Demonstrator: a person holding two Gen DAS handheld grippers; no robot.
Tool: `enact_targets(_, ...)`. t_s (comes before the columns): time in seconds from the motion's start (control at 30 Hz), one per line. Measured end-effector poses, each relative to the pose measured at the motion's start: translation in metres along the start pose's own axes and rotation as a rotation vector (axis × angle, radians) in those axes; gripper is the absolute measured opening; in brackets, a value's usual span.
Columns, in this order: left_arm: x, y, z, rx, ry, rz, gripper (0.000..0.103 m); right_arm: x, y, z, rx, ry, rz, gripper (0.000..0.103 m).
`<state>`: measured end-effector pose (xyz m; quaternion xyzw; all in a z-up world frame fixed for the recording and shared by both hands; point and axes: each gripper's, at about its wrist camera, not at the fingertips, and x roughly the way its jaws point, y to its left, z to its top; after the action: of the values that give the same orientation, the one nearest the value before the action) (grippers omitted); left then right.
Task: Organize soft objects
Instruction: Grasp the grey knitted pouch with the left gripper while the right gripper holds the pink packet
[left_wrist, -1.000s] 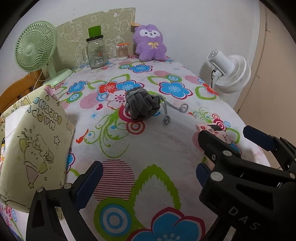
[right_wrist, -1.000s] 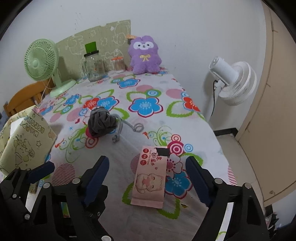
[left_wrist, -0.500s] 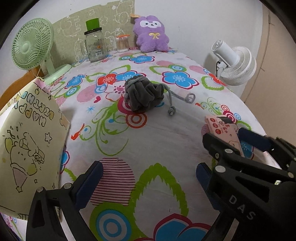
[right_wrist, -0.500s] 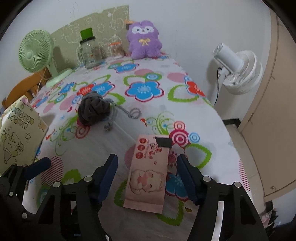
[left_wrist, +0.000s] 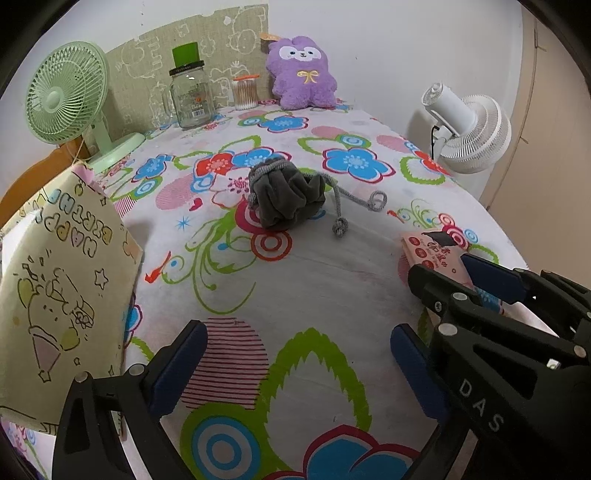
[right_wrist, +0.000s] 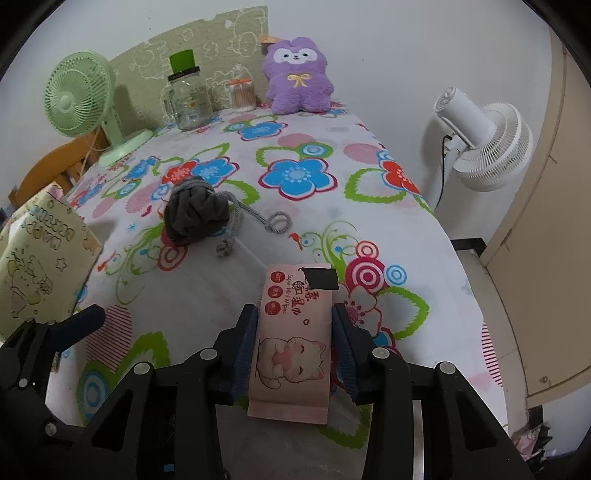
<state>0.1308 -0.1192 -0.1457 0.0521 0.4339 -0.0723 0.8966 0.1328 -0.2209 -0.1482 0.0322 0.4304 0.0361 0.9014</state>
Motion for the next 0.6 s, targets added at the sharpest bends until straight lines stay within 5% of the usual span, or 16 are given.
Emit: enact_targets(0.6, -0.012, -0.005, 0.042, -0.007, -0.089, 0.020, 0.099, -0.025, -0.001, 0.038, -0.021, -0.098, 0.035, 0.043)
